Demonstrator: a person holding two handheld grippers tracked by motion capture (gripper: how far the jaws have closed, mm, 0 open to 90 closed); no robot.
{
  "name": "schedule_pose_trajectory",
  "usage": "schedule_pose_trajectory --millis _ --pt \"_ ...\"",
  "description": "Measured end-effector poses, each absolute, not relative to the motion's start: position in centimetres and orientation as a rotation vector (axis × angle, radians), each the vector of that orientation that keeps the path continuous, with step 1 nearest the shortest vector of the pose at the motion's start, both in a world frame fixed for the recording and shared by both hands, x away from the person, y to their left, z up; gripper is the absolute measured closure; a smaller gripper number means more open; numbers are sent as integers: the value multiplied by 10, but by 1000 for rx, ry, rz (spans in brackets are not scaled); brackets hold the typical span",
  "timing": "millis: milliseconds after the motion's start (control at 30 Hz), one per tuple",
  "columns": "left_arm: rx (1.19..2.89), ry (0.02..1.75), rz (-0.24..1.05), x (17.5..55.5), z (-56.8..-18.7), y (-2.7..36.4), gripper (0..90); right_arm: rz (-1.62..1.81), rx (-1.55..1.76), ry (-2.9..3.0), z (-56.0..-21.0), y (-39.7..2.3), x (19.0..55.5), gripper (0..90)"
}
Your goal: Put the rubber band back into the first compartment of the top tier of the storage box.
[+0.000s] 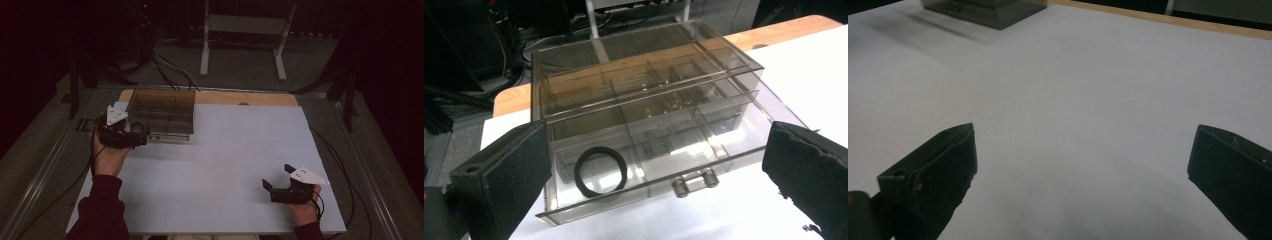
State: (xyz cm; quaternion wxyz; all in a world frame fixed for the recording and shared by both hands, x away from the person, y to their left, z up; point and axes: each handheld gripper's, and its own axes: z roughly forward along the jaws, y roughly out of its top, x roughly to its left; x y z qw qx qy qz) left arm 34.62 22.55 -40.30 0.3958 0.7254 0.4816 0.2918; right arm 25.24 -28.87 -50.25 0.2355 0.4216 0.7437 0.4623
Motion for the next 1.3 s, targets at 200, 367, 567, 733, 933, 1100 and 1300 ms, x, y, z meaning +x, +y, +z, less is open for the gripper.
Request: schedule_pose_trajectory --millis 200,367,567,733,933,1100,1300 --pt "1819 1183 733 334 -407 222 5 1271 1156 2040 -502 -289 252 0" --pt "1827 1164 721 324 -418 219 5 1272 1155 2042 -503 -288 252 0" --pt "1838 1153 705 313 -435 215 5 1274 1152 2043 -503 -288 252 0" --pt "1835 1146 703 305 -442 213 5 1276 1151 2044 -503 -288 252 0" --pt "1823 1122 703 293 -453 212 5 1279 1145 2046 -503 -287 252 0" --pt "1796 1118 687 281 -461 213 5 1281 1143 2049 -503 -287 252 0" --pt "1791 1109 692 269 -472 213 5 1286 1135 2054 -503 -286 252 0"
